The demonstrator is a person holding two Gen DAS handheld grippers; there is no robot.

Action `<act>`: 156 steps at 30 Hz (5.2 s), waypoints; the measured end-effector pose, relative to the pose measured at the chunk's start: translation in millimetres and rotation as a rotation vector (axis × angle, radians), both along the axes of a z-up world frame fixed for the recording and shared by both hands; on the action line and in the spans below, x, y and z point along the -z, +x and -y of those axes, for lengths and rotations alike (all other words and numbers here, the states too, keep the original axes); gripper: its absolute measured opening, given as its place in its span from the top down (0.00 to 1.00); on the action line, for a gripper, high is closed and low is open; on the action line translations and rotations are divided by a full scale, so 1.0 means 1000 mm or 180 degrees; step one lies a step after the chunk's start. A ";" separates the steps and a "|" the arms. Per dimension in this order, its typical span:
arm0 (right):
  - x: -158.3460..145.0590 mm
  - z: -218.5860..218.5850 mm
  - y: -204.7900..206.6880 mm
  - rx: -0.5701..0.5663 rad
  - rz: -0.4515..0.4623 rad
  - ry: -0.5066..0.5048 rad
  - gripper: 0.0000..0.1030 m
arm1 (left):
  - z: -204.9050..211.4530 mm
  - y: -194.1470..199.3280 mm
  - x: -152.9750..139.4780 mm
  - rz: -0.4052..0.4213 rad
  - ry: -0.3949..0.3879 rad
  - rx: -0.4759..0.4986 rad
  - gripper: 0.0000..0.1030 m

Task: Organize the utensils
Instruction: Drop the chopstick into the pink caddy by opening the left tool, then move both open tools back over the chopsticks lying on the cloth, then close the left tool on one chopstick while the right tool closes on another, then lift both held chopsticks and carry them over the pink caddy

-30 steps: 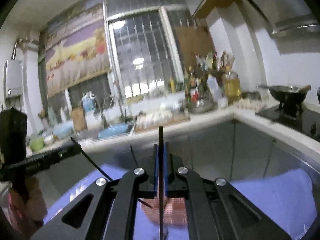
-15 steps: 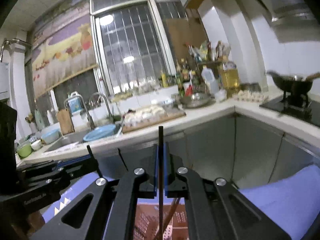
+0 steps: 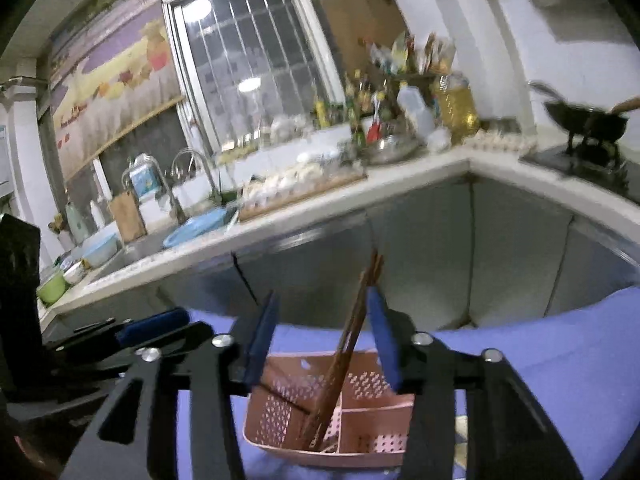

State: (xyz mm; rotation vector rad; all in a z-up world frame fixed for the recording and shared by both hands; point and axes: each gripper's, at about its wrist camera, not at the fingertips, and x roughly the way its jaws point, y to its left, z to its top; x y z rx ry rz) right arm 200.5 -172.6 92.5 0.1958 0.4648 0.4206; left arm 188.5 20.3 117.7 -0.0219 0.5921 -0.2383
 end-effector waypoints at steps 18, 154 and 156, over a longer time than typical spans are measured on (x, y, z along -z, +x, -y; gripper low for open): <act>0.028 0.031 -0.129 -0.0215 -0.0019 0.0052 0.54 | -0.071 -0.136 -0.013 0.0442 -0.0474 -0.0306 0.63; 0.012 0.069 -0.163 -0.0368 -0.0105 -0.0468 0.95 | -0.008 -0.157 0.023 -0.0073 -0.0014 0.0591 0.95; 0.014 0.068 -0.161 -0.0327 -0.0097 -0.0503 0.95 | -0.006 -0.158 0.024 -0.0040 0.0030 0.0577 0.95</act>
